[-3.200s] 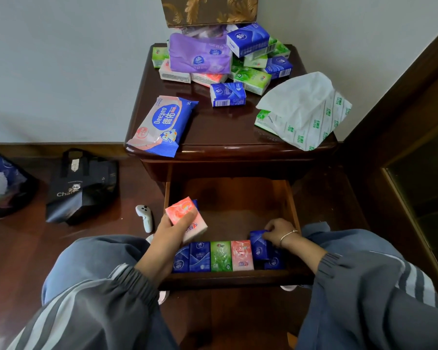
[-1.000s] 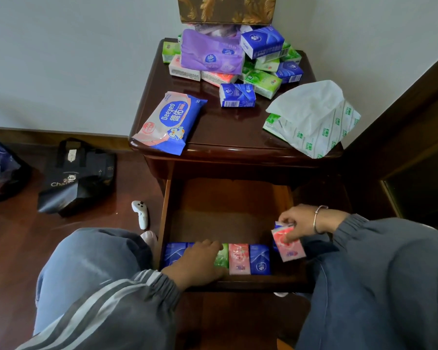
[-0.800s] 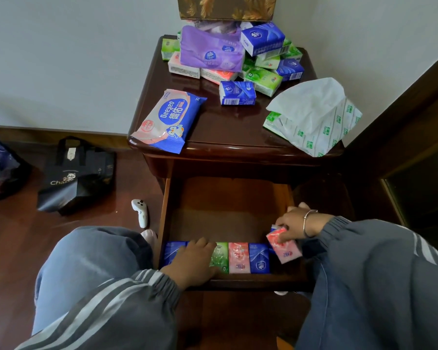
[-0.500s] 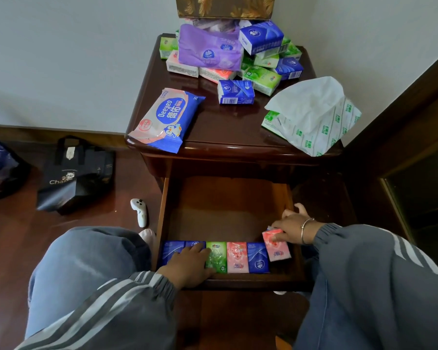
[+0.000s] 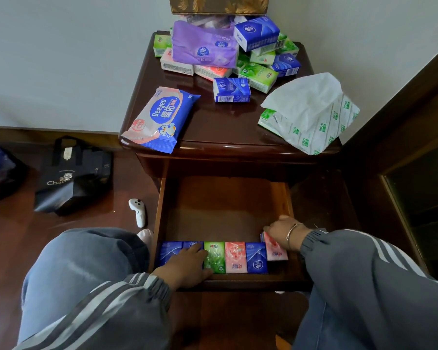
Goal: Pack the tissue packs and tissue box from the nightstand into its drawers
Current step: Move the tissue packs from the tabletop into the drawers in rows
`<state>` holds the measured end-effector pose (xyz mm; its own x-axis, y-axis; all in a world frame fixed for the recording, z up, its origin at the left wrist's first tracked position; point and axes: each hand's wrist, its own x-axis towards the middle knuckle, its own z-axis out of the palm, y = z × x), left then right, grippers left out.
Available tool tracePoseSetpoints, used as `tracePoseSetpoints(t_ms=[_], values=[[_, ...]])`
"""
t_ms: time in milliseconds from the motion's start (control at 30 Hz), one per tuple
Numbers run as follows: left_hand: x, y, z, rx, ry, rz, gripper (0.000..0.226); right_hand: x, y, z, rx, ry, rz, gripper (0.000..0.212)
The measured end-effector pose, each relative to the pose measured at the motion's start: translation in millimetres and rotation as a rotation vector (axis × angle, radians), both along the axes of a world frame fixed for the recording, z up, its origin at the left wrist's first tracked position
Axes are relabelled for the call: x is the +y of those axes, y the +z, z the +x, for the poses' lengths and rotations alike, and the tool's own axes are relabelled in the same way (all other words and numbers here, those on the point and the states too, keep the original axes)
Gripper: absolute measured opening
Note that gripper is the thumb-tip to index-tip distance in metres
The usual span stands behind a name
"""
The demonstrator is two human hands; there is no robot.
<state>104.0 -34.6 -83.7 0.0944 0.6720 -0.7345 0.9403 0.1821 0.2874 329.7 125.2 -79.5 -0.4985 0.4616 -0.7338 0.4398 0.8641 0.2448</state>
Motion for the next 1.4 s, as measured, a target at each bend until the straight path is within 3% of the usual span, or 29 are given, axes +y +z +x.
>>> tracePoseSetpoints(t_ms=[167, 367, 500, 633, 733, 867, 933, 1000, 1067, 1233, 1300, 1400], values=[[0, 1, 0, -0.010, 0.006, 0.005, 0.066, -12, -2, -7, -0.051, -0.149, -0.204, 0.034], [1, 2, 0, -0.028, 0.020, 0.004, 0.067, -14, -3, -8, -0.094, -0.176, -0.192, 0.036], [0, 6, -1, -0.048, 0.043, 0.037, 0.062, -23, 6, -10, -0.064, -0.134, -0.109, 0.053], [3, 27, -4, -0.092, 0.151, 0.212, 0.048, -31, 52, -15, 0.186, -0.174, -0.101, 0.056], [8, 57, -8, -0.180, 0.294, 0.472, 0.037, -32, 113, -14, 0.514, -0.171, -0.088, 0.047], [16, 114, -23, -0.266, 0.361, 0.942, 0.021, -22, 192, -3, 1.235, 0.005, 0.323, 0.023], [25, 146, -35, -0.226, 0.393, 1.168, 0.018, -5, 218, 2, 1.377, -0.072, 0.504, 0.023], [38, 174, -50, -0.132, 0.417, 1.325, 0.020, 22, 233, 0, 1.393, -0.220, 0.623, 0.030], [56, 192, -66, 0.010, 0.379, 1.367, 0.029, 51, 237, -7, 1.285, -0.378, 0.638, 0.043], [92, 193, -96, 0.216, 0.297, 1.001, 0.051, 103, 211, -34, 0.859, -0.656, 0.447, 0.071], [101, 186, -105, 0.251, 0.255, 0.888, 0.054, 112, 194, -38, 0.813, -0.723, 0.333, 0.072], [113, 191, -113, 0.270, 0.242, 0.890, 0.049, 113, 172, -36, 0.884, -0.745, 0.316, 0.068]])
